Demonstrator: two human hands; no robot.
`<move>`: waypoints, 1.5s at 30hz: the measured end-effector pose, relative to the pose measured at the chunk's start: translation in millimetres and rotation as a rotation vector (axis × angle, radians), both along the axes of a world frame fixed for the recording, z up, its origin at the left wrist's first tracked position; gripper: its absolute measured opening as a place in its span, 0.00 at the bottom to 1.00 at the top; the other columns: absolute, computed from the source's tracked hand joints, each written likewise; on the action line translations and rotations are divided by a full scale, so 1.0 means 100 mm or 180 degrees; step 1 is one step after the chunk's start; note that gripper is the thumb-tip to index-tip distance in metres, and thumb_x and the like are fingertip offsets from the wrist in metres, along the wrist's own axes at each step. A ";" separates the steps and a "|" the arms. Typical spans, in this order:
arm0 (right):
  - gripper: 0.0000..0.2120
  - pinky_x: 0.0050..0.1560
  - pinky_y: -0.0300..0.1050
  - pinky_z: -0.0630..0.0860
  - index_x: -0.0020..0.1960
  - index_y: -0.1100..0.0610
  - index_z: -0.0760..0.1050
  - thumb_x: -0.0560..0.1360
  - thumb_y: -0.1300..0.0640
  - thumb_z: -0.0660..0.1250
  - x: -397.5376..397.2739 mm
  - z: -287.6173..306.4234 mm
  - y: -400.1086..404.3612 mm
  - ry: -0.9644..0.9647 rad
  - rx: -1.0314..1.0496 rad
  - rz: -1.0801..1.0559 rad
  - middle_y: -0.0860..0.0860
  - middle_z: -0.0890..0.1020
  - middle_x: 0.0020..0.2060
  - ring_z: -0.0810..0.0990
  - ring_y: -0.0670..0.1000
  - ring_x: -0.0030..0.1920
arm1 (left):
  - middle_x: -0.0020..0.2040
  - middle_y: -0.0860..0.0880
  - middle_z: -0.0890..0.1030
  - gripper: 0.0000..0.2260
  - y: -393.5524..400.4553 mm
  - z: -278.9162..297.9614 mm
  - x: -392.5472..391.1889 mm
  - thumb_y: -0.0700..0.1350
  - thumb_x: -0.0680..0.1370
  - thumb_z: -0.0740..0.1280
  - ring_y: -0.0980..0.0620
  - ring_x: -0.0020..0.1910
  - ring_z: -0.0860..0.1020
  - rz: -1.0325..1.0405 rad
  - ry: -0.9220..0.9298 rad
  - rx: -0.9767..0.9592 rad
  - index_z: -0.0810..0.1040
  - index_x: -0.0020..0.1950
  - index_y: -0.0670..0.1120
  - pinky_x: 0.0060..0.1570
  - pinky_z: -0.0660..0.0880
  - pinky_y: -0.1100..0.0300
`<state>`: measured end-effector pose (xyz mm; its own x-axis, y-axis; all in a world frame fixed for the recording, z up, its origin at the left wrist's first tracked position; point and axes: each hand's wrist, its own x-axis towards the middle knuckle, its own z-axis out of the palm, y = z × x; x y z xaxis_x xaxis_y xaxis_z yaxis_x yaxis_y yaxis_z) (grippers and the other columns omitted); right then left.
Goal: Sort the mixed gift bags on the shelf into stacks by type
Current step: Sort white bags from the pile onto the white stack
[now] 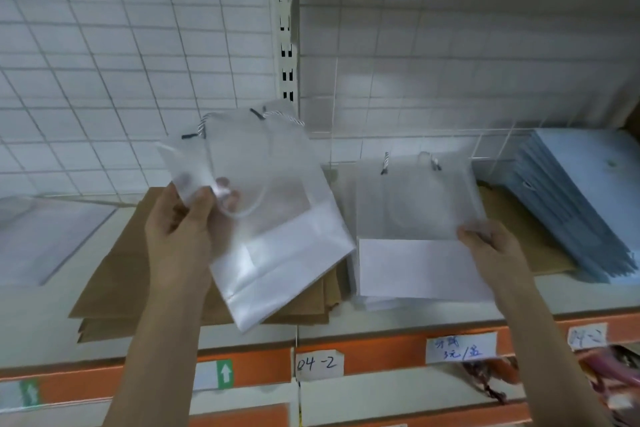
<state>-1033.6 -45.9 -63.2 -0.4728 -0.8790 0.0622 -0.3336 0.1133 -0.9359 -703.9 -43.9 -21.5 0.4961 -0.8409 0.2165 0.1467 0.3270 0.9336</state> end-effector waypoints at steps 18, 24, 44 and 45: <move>0.09 0.37 0.42 0.60 0.47 0.67 0.76 0.78 0.61 0.60 -0.64 -0.18 -0.25 0.1688 0.0117 0.0170 0.58 0.78 0.36 0.74 0.58 0.36 | 0.39 0.46 0.80 0.06 -0.65 -0.23 -1.63 0.39 0.81 0.58 0.57 0.19 0.75 -0.0696 -0.0281 0.1064 0.73 0.53 0.38 0.20 0.72 0.67; 0.09 0.29 0.31 0.63 0.39 0.64 0.72 0.77 0.63 0.60 -0.82 -0.20 -0.12 0.1447 -0.0078 0.0043 0.52 0.71 0.28 0.68 0.45 0.29 | 0.52 0.38 0.79 0.16 -0.86 -0.42 -1.86 0.41 0.80 0.58 0.43 0.50 0.77 0.0168 -0.2654 0.0964 0.68 0.68 0.38 0.41 0.65 0.63; 0.03 0.35 0.31 0.66 0.46 0.61 0.79 0.73 0.65 0.66 1.06 -0.16 -0.12 0.2082 -0.1020 0.0782 0.55 0.81 0.37 0.78 0.52 0.34 | 0.42 0.47 0.80 0.05 -0.17 -0.60 -0.32 0.42 0.75 0.63 0.44 0.41 0.77 0.0647 -0.4211 0.0238 0.78 0.47 0.44 0.42 0.72 0.54; 0.03 0.34 0.30 0.66 0.45 0.60 0.78 0.73 0.65 0.66 1.29 -0.17 -0.07 0.2066 -0.1052 0.0829 0.54 0.81 0.36 0.77 0.51 0.33 | 0.42 0.47 0.81 0.08 -0.08 -0.65 -0.07 0.44 0.76 0.60 0.44 0.41 0.77 0.0670 -0.4184 0.0314 0.78 0.47 0.45 0.41 0.73 0.53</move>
<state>-904.7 -53.0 -80.4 -0.0325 -0.8444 0.5348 -0.8045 -0.2954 -0.5152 -710.9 -52.2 -86.1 0.0886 -0.8142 0.5738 -0.9190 0.1554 0.3624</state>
